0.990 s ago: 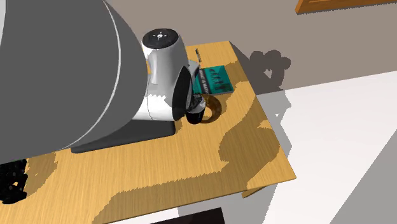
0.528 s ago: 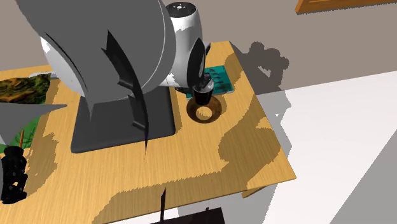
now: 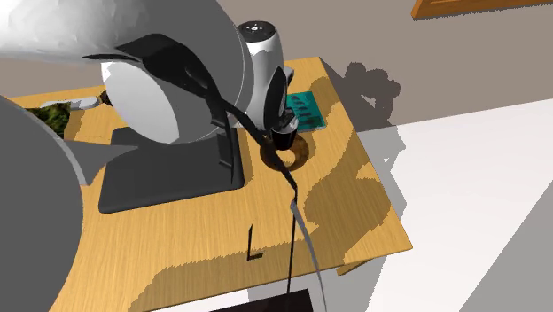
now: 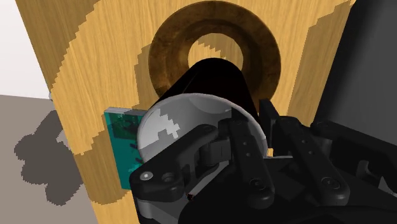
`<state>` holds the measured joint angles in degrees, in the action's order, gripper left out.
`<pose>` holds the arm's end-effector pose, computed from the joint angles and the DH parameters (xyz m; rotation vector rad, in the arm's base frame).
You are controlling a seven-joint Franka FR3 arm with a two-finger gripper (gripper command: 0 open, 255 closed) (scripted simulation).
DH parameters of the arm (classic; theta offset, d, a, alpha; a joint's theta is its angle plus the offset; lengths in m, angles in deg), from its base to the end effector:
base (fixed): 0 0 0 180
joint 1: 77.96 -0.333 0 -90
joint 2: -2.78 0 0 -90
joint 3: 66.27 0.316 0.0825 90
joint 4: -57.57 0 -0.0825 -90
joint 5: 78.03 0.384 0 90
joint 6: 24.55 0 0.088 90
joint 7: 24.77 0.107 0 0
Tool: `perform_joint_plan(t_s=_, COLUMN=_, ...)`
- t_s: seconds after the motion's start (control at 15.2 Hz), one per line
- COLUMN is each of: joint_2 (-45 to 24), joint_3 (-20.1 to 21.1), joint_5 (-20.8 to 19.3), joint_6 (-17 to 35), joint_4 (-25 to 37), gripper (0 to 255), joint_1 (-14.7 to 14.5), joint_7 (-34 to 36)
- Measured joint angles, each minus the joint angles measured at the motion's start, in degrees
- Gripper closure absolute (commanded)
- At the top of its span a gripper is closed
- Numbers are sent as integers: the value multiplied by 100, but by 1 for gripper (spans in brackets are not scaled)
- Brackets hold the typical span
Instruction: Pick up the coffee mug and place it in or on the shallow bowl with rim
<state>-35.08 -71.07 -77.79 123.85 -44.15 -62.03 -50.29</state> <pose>0.6326 -0.2340 0.2021 3.0269 0.1542 0.1898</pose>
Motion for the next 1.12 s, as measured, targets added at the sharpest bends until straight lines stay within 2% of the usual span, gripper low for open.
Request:
perform_joint_plan(t_s=0.59, joint_2=-573, joint_3=29, joint_5=24, joint_6=425, joint_4=148, gripper=255, joint_1=9, joint_7=24)
perform_joint_plan(t_s=1.06, joint_2=-645, joint_3=35, joint_5=28, joint_6=476, joint_4=170, gripper=255, joint_1=28, joint_7=9)
perform_joint_plan(t_s=1.12, joint_2=-646, joint_3=35, joint_5=28, joint_6=476, joint_4=170, gripper=0, joint_1=28, joint_7=8)
